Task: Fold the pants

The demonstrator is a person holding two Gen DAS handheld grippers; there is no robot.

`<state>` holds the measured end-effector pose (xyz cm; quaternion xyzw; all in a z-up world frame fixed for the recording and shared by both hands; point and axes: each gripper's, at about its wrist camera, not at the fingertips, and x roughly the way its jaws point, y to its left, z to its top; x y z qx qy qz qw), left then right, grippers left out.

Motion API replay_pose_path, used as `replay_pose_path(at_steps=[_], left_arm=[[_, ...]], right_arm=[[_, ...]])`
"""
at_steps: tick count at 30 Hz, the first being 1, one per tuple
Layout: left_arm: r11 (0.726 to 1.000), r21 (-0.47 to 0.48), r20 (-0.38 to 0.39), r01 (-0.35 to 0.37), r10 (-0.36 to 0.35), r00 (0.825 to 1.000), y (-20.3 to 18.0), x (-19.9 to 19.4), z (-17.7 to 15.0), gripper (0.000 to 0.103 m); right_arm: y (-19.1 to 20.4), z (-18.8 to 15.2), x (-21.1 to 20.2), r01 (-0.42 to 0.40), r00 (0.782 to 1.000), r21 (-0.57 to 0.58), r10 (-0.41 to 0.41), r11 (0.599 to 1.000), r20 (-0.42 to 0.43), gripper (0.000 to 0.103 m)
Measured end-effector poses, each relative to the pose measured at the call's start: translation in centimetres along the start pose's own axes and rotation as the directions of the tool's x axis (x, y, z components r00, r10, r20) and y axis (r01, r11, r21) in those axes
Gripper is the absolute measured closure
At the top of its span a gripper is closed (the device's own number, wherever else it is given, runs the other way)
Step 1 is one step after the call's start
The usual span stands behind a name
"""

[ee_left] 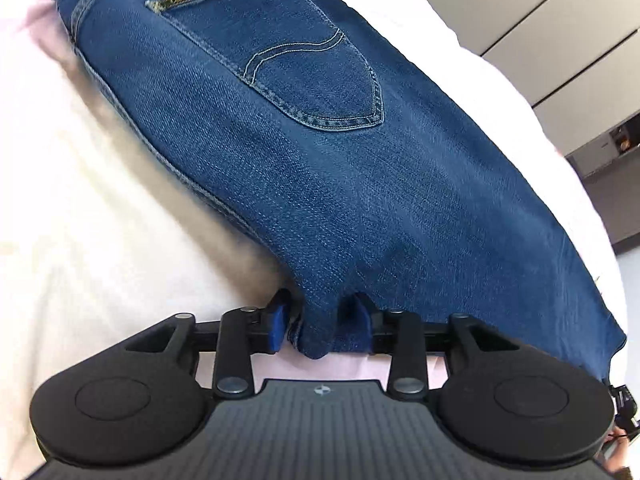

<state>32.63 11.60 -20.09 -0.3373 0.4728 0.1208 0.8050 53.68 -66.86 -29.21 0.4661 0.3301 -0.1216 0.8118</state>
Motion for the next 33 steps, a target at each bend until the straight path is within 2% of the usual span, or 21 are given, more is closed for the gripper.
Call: replay_pose_path(at_steps=[4, 5, 7, 9, 12, 16, 19, 21, 26, 33], left_arm=[[1.0, 0.0, 0.007, 0.024, -0.024, 1.0, -0.6, 1.0, 0.2, 0.045], [1.0, -0.001, 0.011, 0.029, -0.029, 1.0, -0.7, 1.3, 0.2, 0.044], [0.999, -0.007, 0.019, 0.04, -0.04, 0.999, -0.8, 1.3, 0.0, 0.052], [0.999, -0.006, 0.032, 0.035, -0.034, 0.999, -0.6, 0.6, -0.1, 0.07], [0.997, -0.031, 0.063, 0.067, -0.065, 0.996, 0.1, -1.0, -0.3, 0.086], [0.996, -0.018, 0.088, 0.082, -0.08, 0.993, -0.6, -3.7, -0.3, 0.089], [0.996, -0.034, 0.069, 0.082, -0.079, 0.994, -0.7, -5.5, -0.1, 0.089], [0.997, -0.033, 0.04, 0.074, -0.073, 0.997, -0.6, -6.6, -0.4, 0.09], [0.995, -0.008, -0.046, 0.103, -0.103, 0.994, -0.2, -9.3, -3.6, 0.09], [0.989, 0.066, -0.185, 0.134, -0.12, 0.975, -0.1, -12.3, -11.9, 0.09]], right_arm=[[0.4, 0.0, 1.6, -0.015, 0.998, 0.019, 0.014, 1.0, 0.054, 0.059], [0.5, -0.1, 1.8, -0.019, 0.997, 0.019, 0.018, 1.0, 0.069, 0.063], [0.9, -0.4, 2.0, -0.005, 0.996, 0.002, 0.005, 1.0, 0.089, 0.07], [1.4, -0.3, 1.9, -0.01, 0.995, -0.004, 0.01, 1.0, 0.098, 0.085], [3.4, 0.1, 0.7, -0.006, 0.992, -0.063, 0.014, 0.998, 0.128, 0.087], [6.4, 1.0, -1.8, 0.017, 0.989, -0.11, 0.0, 0.994, 0.15, 0.088], [8.9, 1.6, -4.5, 0.053, 0.988, -0.163, -0.028, 0.985, 0.154, 0.088], [9.3, 2.1, -6.6, 0.069, 0.988, -0.151, -0.046, 0.986, 0.149, 0.088], [5.9, 2.4, -15.1, 0.11, 0.98, -0.079, -0.095, 0.991, 0.172, 0.088], [-5.4, 1.0, -30.6, 0.177, 0.961, 0.029, -0.179, 0.984, 0.21, 0.088]])
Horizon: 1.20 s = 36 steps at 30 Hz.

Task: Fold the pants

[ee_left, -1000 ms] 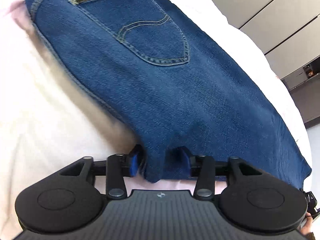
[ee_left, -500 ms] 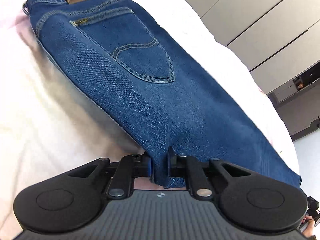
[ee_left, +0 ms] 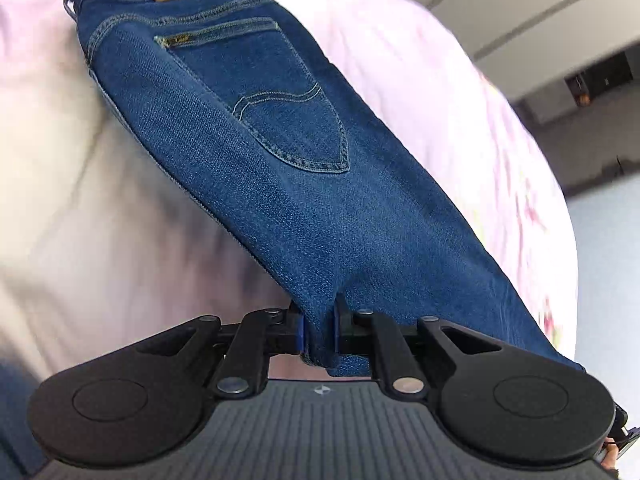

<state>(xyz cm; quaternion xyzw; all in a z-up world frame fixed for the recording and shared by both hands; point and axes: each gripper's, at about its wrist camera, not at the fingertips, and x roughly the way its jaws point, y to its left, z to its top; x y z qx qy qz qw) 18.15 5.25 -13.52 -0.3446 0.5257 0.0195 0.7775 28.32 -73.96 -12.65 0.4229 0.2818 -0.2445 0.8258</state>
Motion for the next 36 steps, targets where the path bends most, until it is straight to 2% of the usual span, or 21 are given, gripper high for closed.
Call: replay_pose_path(at_steps=[5, 8, 11, 14, 16, 17, 18, 21, 24, 27, 31, 36], left_arm=[[0.997, 0.075, -0.076, 0.009, -0.003, 0.997, -1.4, 0.7, -4.6, 0.09], [0.991, 0.13, -0.108, -0.039, 0.054, 0.993, -2.5, 2.6, -5.9, 0.089], [0.976, 0.188, -0.128, -0.114, 0.139, 0.982, -3.0, 4.4, -6.3, 0.088], [0.967, 0.2, -0.157, -0.156, 0.189, 0.969, -3.1, 4.7, -5.9, 0.077], [0.955, 0.242, -0.149, -0.172, 0.212, 0.966, -3.7, 3.5, -6.8, 0.075], [0.948, 0.268, -0.145, -0.171, 0.216, 0.966, -3.8, 2.8, -6.8, 0.072], [0.942, 0.289, -0.141, -0.167, 0.215, 0.966, -3.9, 2.0, -6.8, 0.064], [0.933, 0.333, -0.118, -0.132, 0.18, 0.976, -4.7, 0.2, -6.4, 0.062], [0.916, 0.38, -0.073, -0.125, 0.165, 0.984, -5.5, -1.5, -5.8, 0.062], [0.895, 0.432, -0.027, -0.107, 0.132, 0.991, -5.9, -3.1, -5.3, 0.062], [0.885, 0.461, -0.004, -0.061, 0.071, 0.997, -7.5, -3.0, -4.3, 0.062], [0.885, 0.467, -0.01, -0.002, 0.008, 1.0, -8.6, -1.4, -3.6, 0.062]], right_arm=[[-10.7, 0.7, -8.5, 0.054, 0.998, 0.091, -0.057, 0.994, 0.029, 0.088], [-15.6, 0.8, -11.7, 0.084, 0.995, 0.125, -0.09, 0.989, 0.043, 0.088], [-18.7, 0.0, -12.3, 0.12, 0.992, 0.135, -0.123, 0.984, 0.015, 0.088], [-20.6, -1.5, -12.0, 0.131, 0.991, 0.146, -0.131, 0.981, -0.004, 0.088], [-21.0, -2.1, -11.7, 0.14, 0.99, 0.133, -0.14, 0.981, -0.007, 0.088], [-21.1, -2.2, -11.7, 0.136, 0.991, 0.138, -0.136, 0.981, -0.01, 0.088], [-21.2, -2.3, -11.9, 0.124, 0.992, 0.147, -0.124, 0.981, -0.006, 0.088], [-19.3, -1.7, -13.0, 0.05, 0.998, 0.121, -0.053, 0.991, 0.021, 0.088], [-14.6, -1.1, -15.0, -0.026, 0.999, 0.028, 0.025, 0.999, 0.033, 0.088], [-8.8, -1.5, -17.1, -0.124, 0.991, -0.075, 0.127, 0.99, 0.04, 0.088], [-0.7, -4.1, -18.8, -0.244, 0.968, -0.19, 0.25, 0.951, 0.01, 0.088], [9.1, -10.5, -18.6, -0.367, 0.93, -0.278, 0.351, 0.888, -0.106, 0.088]])
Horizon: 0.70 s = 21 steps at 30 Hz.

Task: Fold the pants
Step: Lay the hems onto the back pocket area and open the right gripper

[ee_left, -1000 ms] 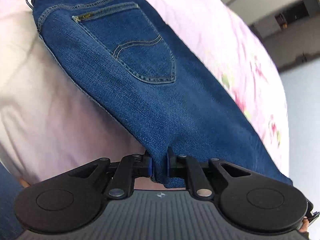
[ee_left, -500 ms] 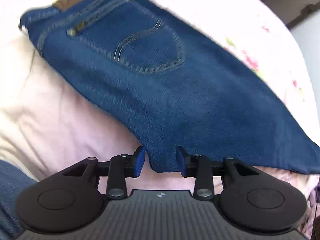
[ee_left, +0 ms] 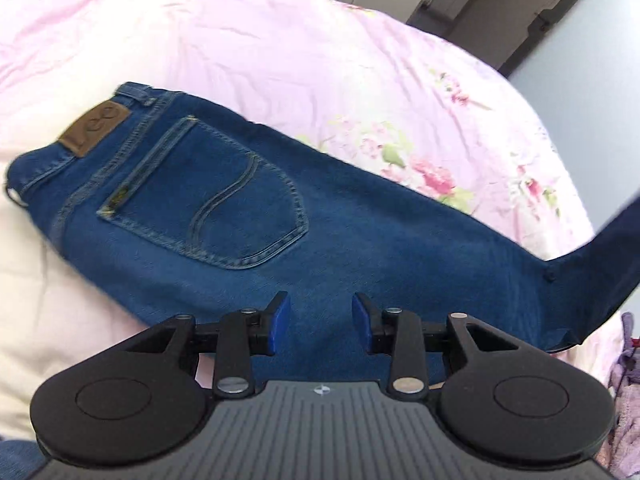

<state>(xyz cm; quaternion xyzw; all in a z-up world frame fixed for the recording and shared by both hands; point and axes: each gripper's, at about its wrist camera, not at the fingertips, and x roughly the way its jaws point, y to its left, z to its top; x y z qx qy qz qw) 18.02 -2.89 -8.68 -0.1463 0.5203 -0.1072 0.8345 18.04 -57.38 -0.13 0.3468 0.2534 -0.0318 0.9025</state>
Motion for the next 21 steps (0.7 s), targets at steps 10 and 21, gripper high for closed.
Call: replay_pose_path(at_steps=[10, 21], left_arm=[[0.996, 0.084, -0.033, -0.017, 0.02, 0.999, 0.4, 3.0, -1.2, 0.067], [0.982, -0.058, -0.021, 0.178, -0.18, 0.983, 1.8, 3.2, -3.5, 0.063]], right_arm=[[13.2, -15.6, 10.8, -0.145, 0.946, -0.138, 0.097, 0.98, -0.309, 0.089], [15.5, -33.9, 12.0, -0.228, 0.84, -0.693, -0.222, 0.683, -0.495, 0.088]])
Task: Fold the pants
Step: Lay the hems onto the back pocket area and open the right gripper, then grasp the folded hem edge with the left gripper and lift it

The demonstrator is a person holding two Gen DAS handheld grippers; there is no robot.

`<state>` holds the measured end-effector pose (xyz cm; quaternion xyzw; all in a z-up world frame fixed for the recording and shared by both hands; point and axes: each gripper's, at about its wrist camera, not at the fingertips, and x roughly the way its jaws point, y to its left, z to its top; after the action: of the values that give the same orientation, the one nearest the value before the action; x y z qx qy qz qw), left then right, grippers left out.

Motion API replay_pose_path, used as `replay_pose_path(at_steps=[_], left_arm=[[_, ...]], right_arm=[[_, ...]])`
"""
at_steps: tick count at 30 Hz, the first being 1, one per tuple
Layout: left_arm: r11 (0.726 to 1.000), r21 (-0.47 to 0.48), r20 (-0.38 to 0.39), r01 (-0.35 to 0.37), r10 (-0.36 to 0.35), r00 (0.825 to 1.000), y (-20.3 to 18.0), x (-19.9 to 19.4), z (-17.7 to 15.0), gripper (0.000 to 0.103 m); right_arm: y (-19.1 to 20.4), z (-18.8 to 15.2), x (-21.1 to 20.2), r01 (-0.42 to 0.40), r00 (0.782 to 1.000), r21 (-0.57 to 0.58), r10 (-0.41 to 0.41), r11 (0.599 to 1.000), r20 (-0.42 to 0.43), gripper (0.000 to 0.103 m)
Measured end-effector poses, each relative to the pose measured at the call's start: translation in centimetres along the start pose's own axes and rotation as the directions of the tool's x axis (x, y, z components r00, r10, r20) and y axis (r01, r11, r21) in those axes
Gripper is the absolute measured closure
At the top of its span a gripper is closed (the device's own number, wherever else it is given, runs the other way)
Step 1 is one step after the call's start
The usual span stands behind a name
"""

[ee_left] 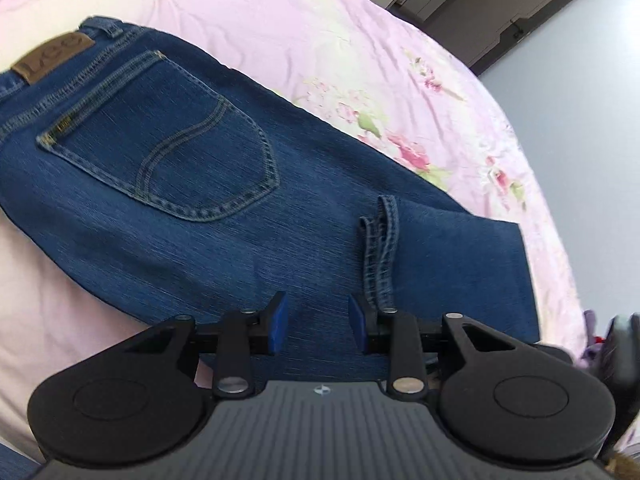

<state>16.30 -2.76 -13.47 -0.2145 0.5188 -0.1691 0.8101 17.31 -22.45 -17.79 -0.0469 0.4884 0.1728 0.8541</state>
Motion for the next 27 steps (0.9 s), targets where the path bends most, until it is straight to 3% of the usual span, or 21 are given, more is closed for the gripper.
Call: replay_pose_path(at_steps=[3, 5, 8, 11, 14, 19, 23, 27], left_arm=[[0.998, -0.039, -0.006, 0.055, -0.056, 0.998, -0.1, 0.7, -0.4, 0.052], [0.996, -0.061, -0.018, 0.072, -0.073, 0.997, -0.2, 1.2, -0.6, 0.052], [0.992, -0.089, -0.019, 0.09, -0.092, 0.996, 0.0, 1.7, -0.9, 0.05], [0.983, -0.136, -0.017, 0.122, -0.125, 0.992, 0.4, 2.2, -0.9, 0.047], [0.979, -0.161, -0.032, 0.122, -0.129, 0.991, 0.3, 2.9, -0.8, 0.047], [0.985, -0.153, -0.013, 0.08, -0.082, 0.997, 0.3, 2.4, -1.0, 0.047], [0.984, -0.164, -0.001, 0.069, -0.07, 0.998, 0.7, 1.5, -0.7, 0.047], [0.986, -0.151, -0.004, 0.064, -0.065, 0.998, 0.5, 1.4, -0.5, 0.047]], right_arm=[[0.9, -1.5, 1.3, 0.045, 0.997, -0.121, -0.052, 0.992, -0.053, 0.084], [0.6, -1.8, 0.7, 0.046, 0.997, -0.145, -0.055, 0.988, -0.061, 0.078], [-0.1, -1.7, -0.5, -0.016, 0.996, -0.103, 0.007, 0.995, -0.086, 0.058], [-1.0, -1.9, -3.0, -0.08, 0.995, -0.027, 0.079, 0.996, -0.059, 0.052], [-1.3, -1.8, -4.6, -0.068, 0.998, 0.007, 0.068, 0.998, -0.002, 0.049], [-1.1, 0.5, -2.7, -0.052, 0.999, 0.017, 0.052, 0.999, -0.006, 0.048], [1.4, 2.7, 0.8, 0.01, 0.995, -0.102, -0.02, 0.995, -0.095, 0.052], [2.2, 2.0, 3.6, 0.088, 0.981, -0.187, -0.118, 0.978, -0.151, 0.058]])
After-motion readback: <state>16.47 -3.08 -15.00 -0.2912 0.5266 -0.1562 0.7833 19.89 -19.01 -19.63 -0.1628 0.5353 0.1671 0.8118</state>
